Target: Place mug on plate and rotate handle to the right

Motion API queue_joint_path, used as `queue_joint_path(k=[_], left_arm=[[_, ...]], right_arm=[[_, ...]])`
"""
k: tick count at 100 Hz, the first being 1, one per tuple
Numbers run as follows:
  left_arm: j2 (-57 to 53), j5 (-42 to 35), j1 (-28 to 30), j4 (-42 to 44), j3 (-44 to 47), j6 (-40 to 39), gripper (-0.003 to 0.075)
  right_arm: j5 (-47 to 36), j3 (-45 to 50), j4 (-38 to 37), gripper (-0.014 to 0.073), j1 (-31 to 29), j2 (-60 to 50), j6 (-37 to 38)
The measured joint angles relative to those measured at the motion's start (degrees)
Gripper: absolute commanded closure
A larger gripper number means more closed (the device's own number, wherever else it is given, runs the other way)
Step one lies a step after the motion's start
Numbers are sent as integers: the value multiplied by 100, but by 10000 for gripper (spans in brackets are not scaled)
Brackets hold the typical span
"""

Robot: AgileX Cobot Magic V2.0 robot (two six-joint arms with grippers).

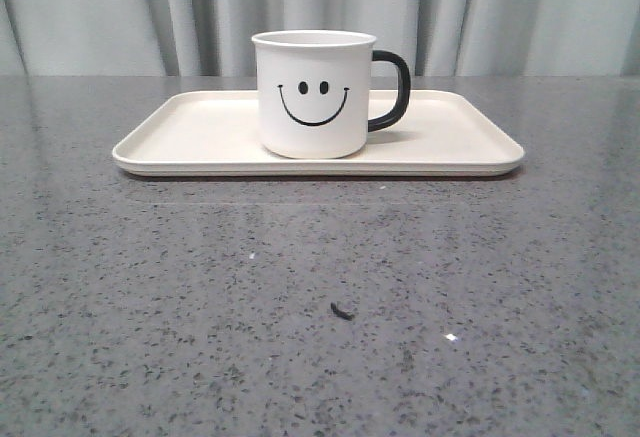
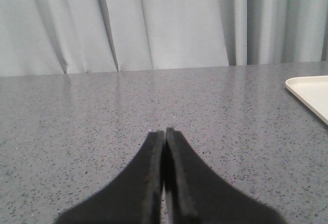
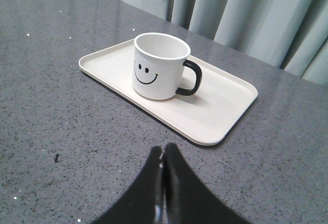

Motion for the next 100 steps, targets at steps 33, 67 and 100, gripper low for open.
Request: queue_joint_path(k=[33,67,100], left_arm=[[0,0,0,0,0,0,739],[0,0,0,-9,0,0,739],[0,0,0,-9,0,0,739]], right_arm=[[-58,13,0,663,0,0,0],[-3120,971,-173,663,-76,0,414],[-4022,2069,-1040,663,-1339,-499,1922]])
